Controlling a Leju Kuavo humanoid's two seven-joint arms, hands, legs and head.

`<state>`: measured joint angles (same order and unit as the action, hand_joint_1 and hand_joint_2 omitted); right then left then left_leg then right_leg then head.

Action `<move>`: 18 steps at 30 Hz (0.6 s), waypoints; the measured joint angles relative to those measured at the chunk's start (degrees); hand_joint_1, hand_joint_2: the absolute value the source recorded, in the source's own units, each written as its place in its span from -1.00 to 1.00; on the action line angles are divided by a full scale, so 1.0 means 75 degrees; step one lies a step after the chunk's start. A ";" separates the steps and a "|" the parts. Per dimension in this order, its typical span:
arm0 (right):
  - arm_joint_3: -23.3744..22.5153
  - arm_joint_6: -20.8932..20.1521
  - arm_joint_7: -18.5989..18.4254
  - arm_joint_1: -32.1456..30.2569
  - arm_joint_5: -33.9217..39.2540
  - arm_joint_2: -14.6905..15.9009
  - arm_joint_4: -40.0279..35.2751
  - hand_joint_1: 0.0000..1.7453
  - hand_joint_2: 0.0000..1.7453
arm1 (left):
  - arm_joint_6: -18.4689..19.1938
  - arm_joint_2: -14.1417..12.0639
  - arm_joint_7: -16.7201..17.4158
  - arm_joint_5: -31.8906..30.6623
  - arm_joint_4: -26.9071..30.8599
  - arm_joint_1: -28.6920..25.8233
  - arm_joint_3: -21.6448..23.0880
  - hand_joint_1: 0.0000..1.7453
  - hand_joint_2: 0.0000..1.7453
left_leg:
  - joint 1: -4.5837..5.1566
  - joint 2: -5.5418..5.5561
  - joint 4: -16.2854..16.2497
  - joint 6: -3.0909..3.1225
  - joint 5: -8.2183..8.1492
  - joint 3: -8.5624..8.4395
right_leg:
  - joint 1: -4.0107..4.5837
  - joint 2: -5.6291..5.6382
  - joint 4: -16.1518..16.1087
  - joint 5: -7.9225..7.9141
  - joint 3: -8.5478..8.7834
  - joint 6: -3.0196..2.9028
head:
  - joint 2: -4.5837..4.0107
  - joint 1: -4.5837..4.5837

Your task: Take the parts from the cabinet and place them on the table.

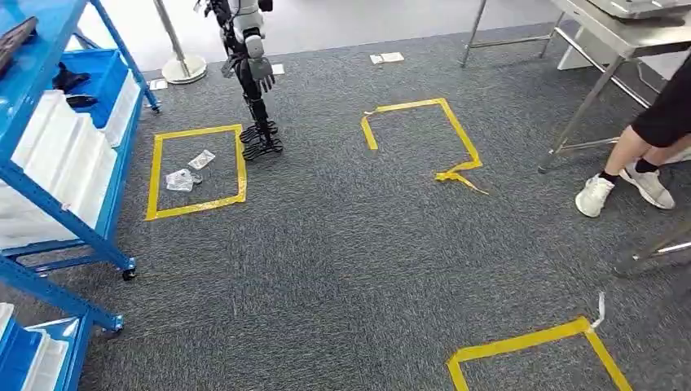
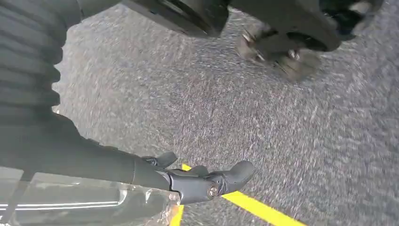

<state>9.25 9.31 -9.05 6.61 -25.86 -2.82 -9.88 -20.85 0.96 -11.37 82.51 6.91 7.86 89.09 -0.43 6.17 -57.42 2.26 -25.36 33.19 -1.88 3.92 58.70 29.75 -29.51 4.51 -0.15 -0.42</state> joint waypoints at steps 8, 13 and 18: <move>-0.0020 0.0009 0.0000 -0.0044 0.0023 -0.0029 0.0000 -1.00 1.00 | 0.0029 -0.0017 -0.0058 -0.0035 0.0000 -0.0036 0.0015 -1.00 -1.00 | 0.0015 -0.0640 -0.1119 -0.0306 -0.0628 0.0660 | 0.0066 -0.0520 -0.0155 -0.0057 0.0051 -0.0526 | 0.0000 0.0131; -0.0047 0.0009 0.0012 -0.0091 0.0052 0.0009 0.0000 -1.00 1.00 | 0.0032 -0.0012 -0.0087 -0.0020 0.0000 -0.0044 0.0015 -1.00 -1.00 | -0.0011 -0.0812 -0.1810 -0.0282 -0.0639 0.0920 | 0.0163 -0.1085 -0.0152 -0.0004 0.0073 -0.0595 | 0.0000 0.0140; -0.0047 -0.0049 0.0035 -0.0057 -0.0070 0.0006 0.0000 -1.00 1.00 | -0.0018 -0.0017 -0.0015 0.0122 -0.0003 0.0024 0.0012 -1.00 -1.00 | 0.0182 -0.1493 -0.0149 -0.0079 -0.0166 0.0056 | 0.0283 -0.1468 -0.0145 0.0085 0.0145 -0.0506 | 0.0000 0.0117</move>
<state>8.90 8.94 -8.79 6.18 -26.38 -2.78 -9.88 -20.98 0.83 -11.47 83.43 6.88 8.05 89.18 0.94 -5.02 -58.54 1.66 -26.60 33.61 0.24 -7.08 57.61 30.39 -28.42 0.72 -0.15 0.46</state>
